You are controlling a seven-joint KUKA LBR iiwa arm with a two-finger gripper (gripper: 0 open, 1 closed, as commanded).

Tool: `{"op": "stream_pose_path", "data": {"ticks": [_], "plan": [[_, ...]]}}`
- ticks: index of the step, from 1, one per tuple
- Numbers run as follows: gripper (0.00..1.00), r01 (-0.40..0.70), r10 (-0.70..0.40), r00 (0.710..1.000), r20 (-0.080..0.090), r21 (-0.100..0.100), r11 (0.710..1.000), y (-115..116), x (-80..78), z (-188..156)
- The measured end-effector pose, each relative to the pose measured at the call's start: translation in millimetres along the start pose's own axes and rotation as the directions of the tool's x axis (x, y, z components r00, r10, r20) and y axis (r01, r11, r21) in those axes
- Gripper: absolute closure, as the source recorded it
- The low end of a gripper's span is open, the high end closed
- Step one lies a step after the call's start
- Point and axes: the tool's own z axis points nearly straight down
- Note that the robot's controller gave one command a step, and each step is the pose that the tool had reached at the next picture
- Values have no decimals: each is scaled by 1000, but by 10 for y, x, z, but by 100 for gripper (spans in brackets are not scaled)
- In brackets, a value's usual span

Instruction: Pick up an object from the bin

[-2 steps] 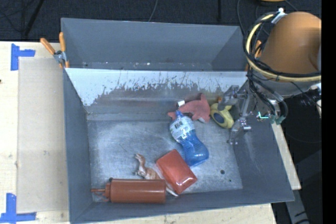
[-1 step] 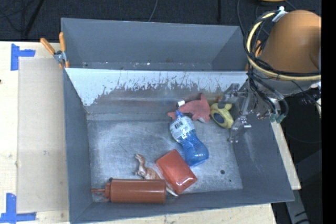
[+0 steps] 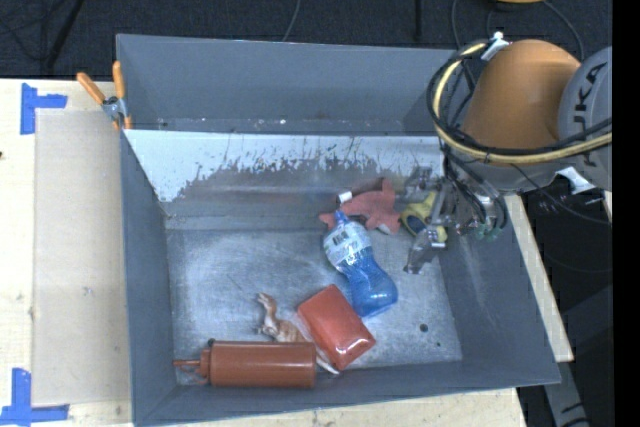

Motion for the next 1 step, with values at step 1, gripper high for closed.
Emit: {"op": "stream_pose_path", "data": {"ticks": [1], "plan": [[0, -159, 159, 987, 9, -3, 987, 402, -182, 678]]}}
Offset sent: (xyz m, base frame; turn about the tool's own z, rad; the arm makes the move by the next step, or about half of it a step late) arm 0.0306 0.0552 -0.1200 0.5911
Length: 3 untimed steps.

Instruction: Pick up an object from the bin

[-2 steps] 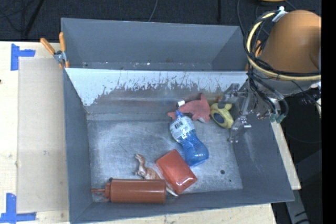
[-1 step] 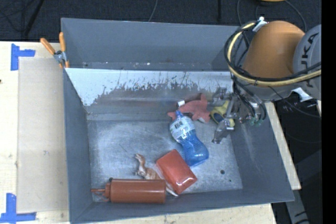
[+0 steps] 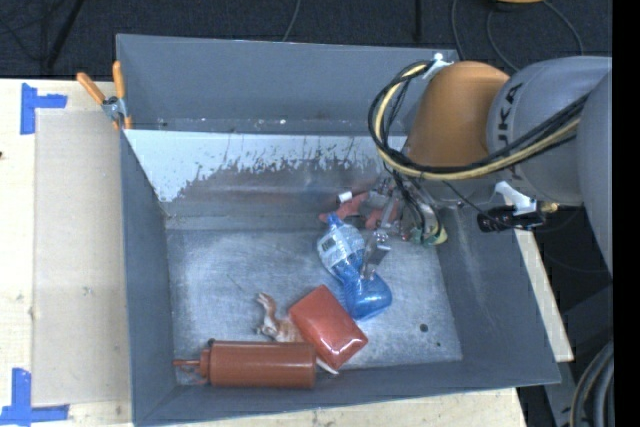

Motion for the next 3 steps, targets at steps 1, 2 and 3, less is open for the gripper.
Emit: {"op": "stream_pose_path", "data": {"ticks": [1, 2, 3], "plan": [[0, -9, 9, 1000, 8, -4, 1000, 51, -17, -25], [0, -242, 242, 970, -17, 8, 970, 207, 54, 27], [100, -157, 157, 988, -4, 2, 988, 306, 29, 487]]}}
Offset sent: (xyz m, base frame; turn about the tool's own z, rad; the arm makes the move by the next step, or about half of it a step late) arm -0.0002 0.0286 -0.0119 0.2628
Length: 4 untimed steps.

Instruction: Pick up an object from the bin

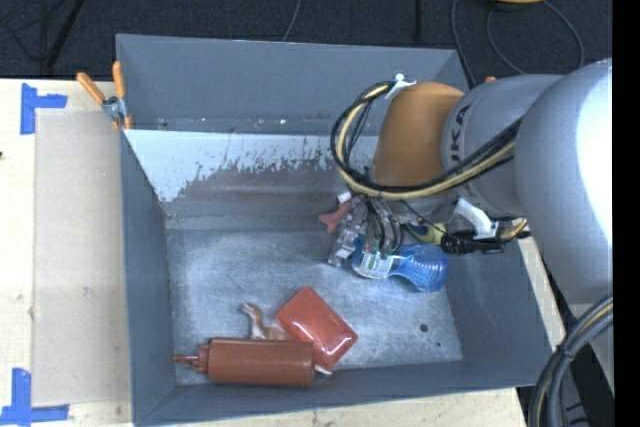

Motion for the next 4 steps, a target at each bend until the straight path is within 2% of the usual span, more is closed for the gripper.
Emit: {"op": "stream_pose_path", "data": {"ticks": [2, 3, 4], "plan": [[100, 1, -1, 1000, -4, 2, 1000, -5, 12, -32], [100, 1, -1, 1000, -16, 8, 1000, -21, 40, -209], [100, 0, 0, 1000, -13, 6, 1000, -20, 29, -438]]}}
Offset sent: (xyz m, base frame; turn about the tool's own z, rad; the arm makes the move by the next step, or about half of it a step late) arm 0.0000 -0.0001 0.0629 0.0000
